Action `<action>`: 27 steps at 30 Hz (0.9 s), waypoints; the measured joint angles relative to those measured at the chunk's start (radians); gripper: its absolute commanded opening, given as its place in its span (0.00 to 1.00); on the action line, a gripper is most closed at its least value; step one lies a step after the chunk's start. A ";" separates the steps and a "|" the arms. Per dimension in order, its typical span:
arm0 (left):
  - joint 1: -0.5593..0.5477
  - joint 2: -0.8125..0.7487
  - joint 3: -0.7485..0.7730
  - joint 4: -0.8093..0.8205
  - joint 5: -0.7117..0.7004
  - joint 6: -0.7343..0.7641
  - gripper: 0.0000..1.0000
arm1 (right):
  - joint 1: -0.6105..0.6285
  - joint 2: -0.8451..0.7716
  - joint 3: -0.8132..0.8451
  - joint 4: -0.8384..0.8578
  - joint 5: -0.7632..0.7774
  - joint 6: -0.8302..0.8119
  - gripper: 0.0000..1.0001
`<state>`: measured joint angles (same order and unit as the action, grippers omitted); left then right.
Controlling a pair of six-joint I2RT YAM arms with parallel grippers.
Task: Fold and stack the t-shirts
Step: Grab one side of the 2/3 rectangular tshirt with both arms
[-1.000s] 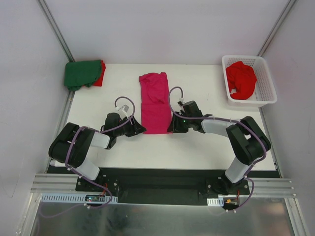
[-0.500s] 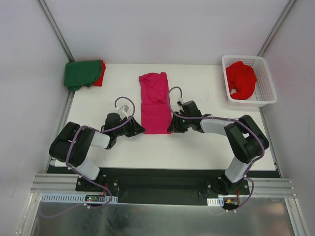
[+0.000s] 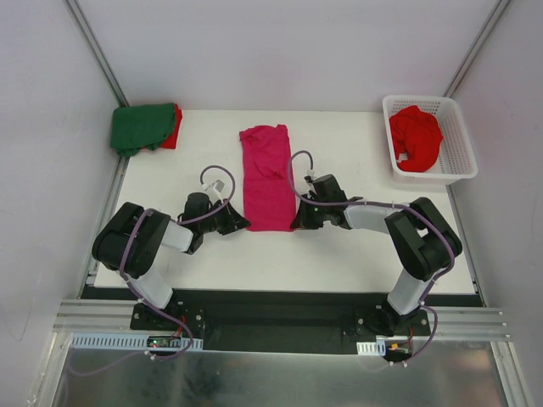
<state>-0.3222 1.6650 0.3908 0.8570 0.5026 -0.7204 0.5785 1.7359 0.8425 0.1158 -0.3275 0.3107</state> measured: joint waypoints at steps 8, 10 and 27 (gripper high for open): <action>-0.006 -0.007 -0.007 0.000 0.005 0.001 0.00 | 0.005 0.000 0.000 0.000 0.001 0.000 0.01; -0.011 -0.022 -0.023 -0.001 0.004 0.003 0.00 | 0.010 0.000 0.000 -0.001 0.001 0.000 0.01; -0.045 -0.357 -0.226 -0.177 -0.021 0.019 0.00 | 0.161 -0.148 -0.141 -0.035 0.078 0.016 0.01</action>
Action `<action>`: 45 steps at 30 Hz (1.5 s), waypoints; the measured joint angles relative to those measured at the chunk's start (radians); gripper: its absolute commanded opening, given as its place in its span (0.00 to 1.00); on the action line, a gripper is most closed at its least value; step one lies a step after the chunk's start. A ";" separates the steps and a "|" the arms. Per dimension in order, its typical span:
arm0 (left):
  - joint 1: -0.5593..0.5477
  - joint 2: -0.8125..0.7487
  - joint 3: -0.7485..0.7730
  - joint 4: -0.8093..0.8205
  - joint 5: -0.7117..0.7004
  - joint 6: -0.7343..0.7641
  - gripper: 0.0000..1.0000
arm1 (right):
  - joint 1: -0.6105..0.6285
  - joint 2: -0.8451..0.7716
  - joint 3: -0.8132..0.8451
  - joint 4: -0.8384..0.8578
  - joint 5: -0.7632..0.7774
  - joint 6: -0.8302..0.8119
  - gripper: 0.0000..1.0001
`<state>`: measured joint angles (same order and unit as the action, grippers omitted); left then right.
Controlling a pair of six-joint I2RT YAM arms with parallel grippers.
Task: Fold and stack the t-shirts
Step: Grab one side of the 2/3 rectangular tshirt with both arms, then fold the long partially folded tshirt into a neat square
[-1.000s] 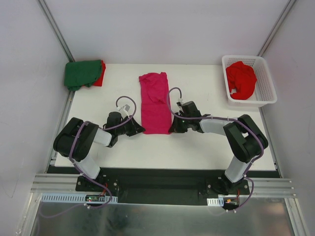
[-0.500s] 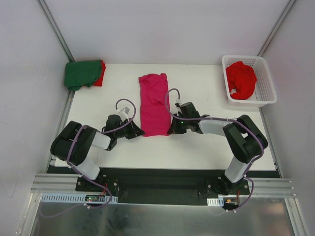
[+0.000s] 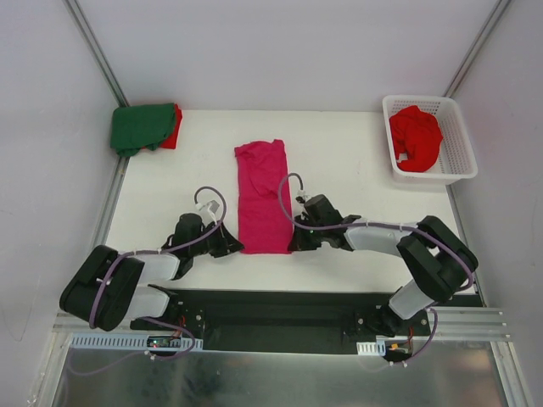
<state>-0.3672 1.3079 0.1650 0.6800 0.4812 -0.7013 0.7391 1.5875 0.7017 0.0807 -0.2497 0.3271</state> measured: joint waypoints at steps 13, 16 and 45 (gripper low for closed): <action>-0.041 -0.387 -0.077 -0.309 -0.027 0.011 0.00 | 0.240 -0.132 -0.062 -0.130 0.167 0.085 0.01; -0.056 -0.553 -0.083 -0.427 -0.039 0.008 0.00 | 0.274 -0.152 -0.071 -0.150 0.188 0.117 0.01; -0.230 -0.577 0.032 -0.663 -0.132 -0.019 0.00 | 0.358 -0.345 0.001 -0.435 0.399 0.196 0.01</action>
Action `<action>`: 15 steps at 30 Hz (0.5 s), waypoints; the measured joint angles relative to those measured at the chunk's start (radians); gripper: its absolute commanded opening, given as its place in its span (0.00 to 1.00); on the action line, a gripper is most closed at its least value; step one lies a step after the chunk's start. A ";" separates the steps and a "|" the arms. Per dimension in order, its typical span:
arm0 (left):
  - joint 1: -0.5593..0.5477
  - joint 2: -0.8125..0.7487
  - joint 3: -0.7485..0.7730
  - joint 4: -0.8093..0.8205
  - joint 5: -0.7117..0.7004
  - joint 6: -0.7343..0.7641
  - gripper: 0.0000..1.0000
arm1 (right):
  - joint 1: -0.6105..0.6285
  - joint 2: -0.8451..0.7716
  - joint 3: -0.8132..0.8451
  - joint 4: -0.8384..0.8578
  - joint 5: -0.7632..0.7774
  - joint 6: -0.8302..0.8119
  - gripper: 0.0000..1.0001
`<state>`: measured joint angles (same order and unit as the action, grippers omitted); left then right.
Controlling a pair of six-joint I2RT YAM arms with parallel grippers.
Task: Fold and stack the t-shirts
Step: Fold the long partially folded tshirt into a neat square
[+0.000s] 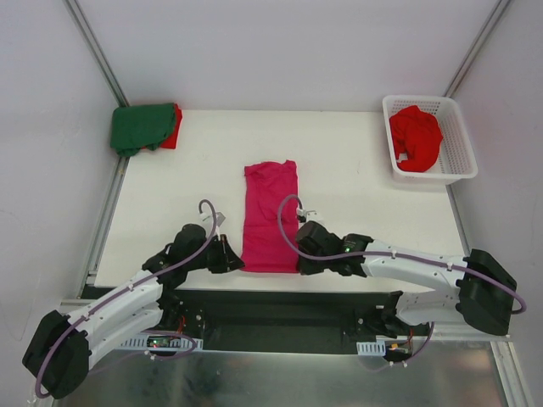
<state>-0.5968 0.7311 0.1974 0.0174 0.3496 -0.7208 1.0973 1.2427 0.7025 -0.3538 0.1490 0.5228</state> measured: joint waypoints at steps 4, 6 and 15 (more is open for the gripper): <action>-0.006 0.035 0.035 -0.002 -0.015 0.003 0.00 | -0.001 0.000 0.034 -0.038 0.018 -0.014 0.01; -0.007 0.042 0.048 -0.005 -0.016 0.004 0.00 | -0.001 0.000 0.051 -0.062 0.030 -0.022 0.01; -0.013 0.064 0.140 -0.036 -0.023 0.021 0.00 | -0.031 -0.003 0.121 -0.137 0.060 -0.061 0.01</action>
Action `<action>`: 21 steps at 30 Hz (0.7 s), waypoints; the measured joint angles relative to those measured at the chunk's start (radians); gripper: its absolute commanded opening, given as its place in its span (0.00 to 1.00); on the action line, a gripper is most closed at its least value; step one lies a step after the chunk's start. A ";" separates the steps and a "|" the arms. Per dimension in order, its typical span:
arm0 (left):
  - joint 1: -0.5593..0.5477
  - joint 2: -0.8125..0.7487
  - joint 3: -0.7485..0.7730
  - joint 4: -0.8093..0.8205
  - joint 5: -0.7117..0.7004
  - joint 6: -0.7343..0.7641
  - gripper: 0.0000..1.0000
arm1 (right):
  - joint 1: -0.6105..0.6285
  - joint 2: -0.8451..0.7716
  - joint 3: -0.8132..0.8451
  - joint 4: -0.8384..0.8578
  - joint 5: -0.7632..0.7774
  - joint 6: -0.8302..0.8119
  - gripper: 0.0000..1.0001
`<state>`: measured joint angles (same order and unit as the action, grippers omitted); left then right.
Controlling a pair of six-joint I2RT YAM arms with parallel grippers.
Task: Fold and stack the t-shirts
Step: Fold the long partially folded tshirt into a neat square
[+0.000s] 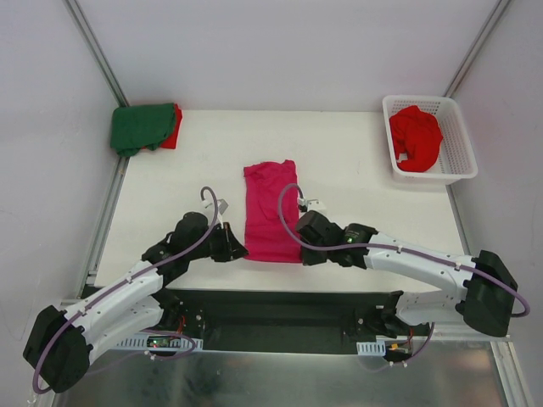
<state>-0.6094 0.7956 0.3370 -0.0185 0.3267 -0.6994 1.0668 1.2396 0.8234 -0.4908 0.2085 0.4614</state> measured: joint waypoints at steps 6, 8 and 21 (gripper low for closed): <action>0.000 0.037 0.106 -0.044 -0.026 0.028 0.00 | -0.033 0.000 0.079 -0.047 0.023 -0.049 0.01; 0.000 0.056 0.143 -0.056 -0.036 0.042 0.00 | -0.053 0.000 0.099 -0.054 0.023 -0.064 0.01; 0.000 0.195 0.344 -0.092 -0.106 0.133 0.00 | -0.175 0.018 0.238 -0.084 0.010 -0.185 0.01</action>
<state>-0.6090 0.9901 0.6807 -0.1108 0.2207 -0.5667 0.8913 1.2575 1.0611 -0.5743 0.2188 0.2760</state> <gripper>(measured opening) 0.012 0.020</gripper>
